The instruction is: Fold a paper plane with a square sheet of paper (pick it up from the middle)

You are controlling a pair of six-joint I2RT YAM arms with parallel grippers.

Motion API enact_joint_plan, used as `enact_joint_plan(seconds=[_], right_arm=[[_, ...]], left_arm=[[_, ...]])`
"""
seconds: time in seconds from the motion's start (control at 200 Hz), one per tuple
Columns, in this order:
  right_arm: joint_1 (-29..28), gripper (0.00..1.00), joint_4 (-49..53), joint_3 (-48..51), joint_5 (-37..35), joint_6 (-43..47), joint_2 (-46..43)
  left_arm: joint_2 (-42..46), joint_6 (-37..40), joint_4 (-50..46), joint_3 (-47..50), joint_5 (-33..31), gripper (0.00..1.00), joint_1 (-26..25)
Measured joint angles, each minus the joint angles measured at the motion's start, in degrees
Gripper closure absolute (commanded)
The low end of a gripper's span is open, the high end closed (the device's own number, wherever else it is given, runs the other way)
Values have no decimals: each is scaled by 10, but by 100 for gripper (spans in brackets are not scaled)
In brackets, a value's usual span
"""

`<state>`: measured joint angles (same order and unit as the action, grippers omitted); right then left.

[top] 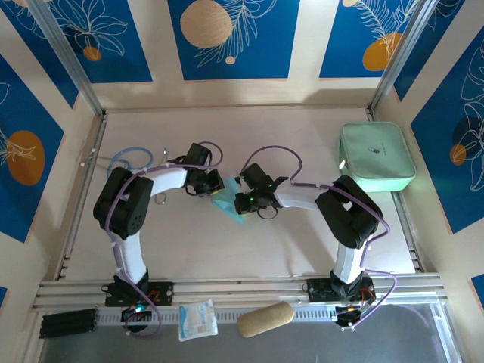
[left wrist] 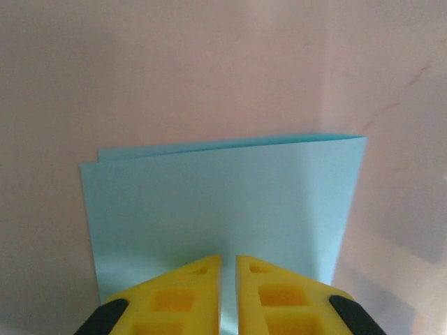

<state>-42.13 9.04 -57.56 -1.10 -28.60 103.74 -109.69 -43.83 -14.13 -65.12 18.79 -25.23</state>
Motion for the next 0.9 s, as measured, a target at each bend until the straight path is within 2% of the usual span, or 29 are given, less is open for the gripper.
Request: enact_joint_plan(seconds=[0.56,0.9], right_arm=[[2,100,6,-8,-2,-4,1],[2,100,9,-15,-11,-4,17]], left_arm=[[-21,52,-46,-36,7,92,0],[-24,54,-50,-40,9,92,0]])
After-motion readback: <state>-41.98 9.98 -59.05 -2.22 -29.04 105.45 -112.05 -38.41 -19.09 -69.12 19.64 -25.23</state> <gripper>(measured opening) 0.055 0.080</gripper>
